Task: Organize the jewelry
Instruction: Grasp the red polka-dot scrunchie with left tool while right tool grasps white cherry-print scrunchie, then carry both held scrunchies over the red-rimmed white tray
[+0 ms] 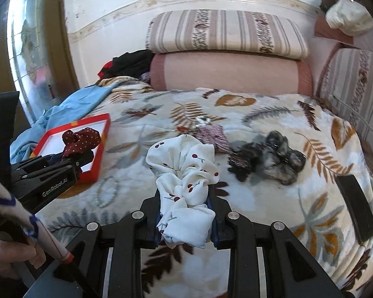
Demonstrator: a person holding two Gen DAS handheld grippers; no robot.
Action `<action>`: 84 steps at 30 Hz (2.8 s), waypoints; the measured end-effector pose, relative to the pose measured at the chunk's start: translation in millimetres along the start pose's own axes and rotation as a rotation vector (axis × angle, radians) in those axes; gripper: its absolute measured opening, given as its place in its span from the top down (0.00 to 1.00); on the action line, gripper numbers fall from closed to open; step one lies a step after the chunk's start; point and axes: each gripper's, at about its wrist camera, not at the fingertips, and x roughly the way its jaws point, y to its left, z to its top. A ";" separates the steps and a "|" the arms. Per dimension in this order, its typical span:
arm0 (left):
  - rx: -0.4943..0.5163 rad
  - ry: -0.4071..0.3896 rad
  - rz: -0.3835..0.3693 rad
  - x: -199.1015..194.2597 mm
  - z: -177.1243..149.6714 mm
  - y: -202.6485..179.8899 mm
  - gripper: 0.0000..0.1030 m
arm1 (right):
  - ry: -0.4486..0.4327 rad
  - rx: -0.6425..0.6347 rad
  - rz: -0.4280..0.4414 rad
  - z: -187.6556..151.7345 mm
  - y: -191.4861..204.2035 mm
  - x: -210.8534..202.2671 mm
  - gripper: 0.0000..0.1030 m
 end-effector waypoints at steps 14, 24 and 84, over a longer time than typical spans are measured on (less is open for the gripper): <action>-0.131 -0.013 0.069 -7.9 3.2 63.2 0.76 | 0.027 -0.062 0.102 33.3 57.7 19.5 0.69; -0.237 0.013 0.175 3.0 10.2 125.8 0.75 | 0.079 -0.106 0.200 61.0 109.7 59.3 0.69; -0.448 0.200 0.399 120.6 54.0 259.7 0.50 | 0.349 -0.043 0.356 145.5 236.2 273.7 0.45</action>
